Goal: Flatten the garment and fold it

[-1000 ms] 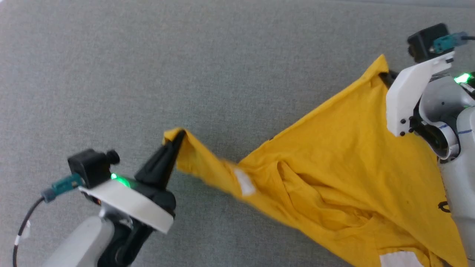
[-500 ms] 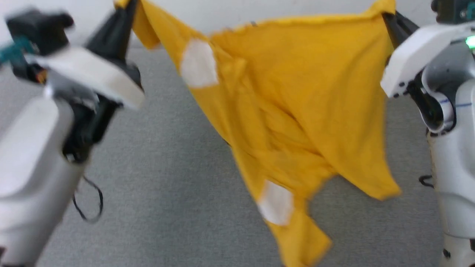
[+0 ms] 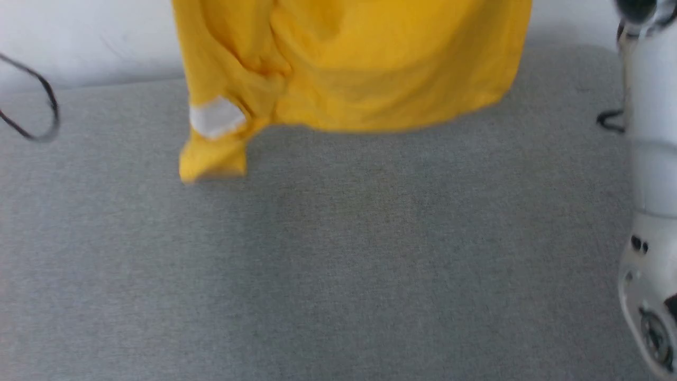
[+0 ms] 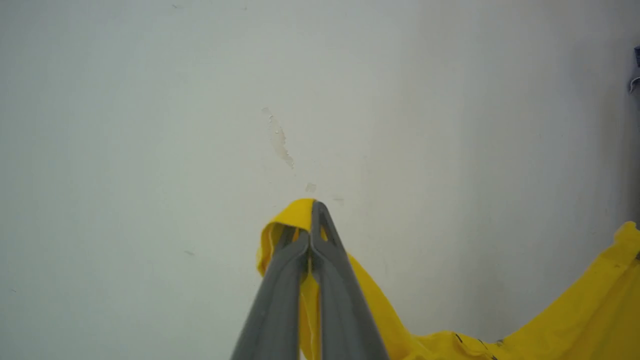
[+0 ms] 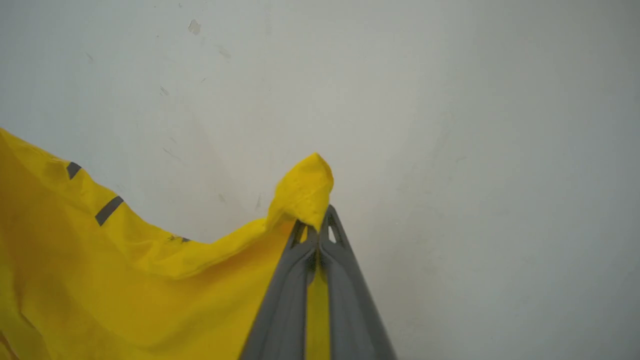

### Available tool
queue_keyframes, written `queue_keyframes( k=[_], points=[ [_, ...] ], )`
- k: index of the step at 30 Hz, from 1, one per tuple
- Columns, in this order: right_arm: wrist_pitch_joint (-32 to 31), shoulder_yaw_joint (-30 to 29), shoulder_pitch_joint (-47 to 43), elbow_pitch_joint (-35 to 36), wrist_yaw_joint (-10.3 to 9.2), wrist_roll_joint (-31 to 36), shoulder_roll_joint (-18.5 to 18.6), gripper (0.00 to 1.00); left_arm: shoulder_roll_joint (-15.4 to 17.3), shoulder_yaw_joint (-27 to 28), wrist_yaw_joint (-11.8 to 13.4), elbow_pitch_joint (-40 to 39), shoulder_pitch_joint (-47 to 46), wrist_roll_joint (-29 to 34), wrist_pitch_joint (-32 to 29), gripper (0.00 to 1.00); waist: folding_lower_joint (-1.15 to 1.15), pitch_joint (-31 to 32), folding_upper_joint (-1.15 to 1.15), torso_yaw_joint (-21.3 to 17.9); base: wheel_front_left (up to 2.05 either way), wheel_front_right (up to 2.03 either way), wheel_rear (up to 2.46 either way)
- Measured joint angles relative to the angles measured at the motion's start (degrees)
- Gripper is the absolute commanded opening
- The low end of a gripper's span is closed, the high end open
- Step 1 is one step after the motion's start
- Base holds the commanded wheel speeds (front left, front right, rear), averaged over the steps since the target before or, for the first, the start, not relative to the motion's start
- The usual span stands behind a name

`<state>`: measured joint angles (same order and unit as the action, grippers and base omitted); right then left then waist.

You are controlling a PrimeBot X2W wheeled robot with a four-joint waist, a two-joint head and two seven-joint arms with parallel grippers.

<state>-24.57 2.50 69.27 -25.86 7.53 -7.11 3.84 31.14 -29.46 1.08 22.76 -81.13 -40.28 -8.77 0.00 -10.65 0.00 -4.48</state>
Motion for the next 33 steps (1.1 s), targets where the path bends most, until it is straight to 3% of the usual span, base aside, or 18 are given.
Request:
queue_keyframes(
  k=[5, 10, 17, 23, 33],
  points=[
    [6.5, -1.7, 7.9, -6.4, 0.01, 3.4, -0.5, 0.00, 0.3, -0.9, -4.6, 5.2, -8.3, 4.0, 6.1, 0.00, 0.00, -4.5, 0.00, -1.1, 0.00, 0.00, 0.00],
    [13.4, -2.1, 11.9, -11.5, 0.01, 8.7, -0.7, 0.00, 1.0, -2.0, -7.1, 8.9, -11.0, 4.7, 10.0, 0.00, 0.02, -9.2, 0.00, -1.6, 0.00, 0.00, 0.00],
    [21.4, -3.5, 15.8, -16.6, 0.01, 16.0, -0.7, 0.00, 1.4, -3.9, -8.1, 10.1, -12.3, 1.7, 14.9, 0.00, 0.02, -15.8, 0.00, -1.4, 0.00, 0.00, 0.00],
    [24.2, -4.5, 16.4, -20.4, 0.01, 20.4, -0.5, 0.00, 3.7, -10.3, -8.2, 6.9, -9.3, -5.2, 15.8, 0.00, 0.02, -21.4, 0.00, -0.9, 0.00, 0.00, 0.00],
    [26.5, -1.0, 16.1, -24.2, 0.01, 17.9, 1.3, 0.00, 6.8, -17.3, -8.2, 1.3, -2.8, -16.2, 18.2, 0.00, 0.00, -26.6, 0.00, 1.9, 0.00, 0.00, 0.00]
  ],
)
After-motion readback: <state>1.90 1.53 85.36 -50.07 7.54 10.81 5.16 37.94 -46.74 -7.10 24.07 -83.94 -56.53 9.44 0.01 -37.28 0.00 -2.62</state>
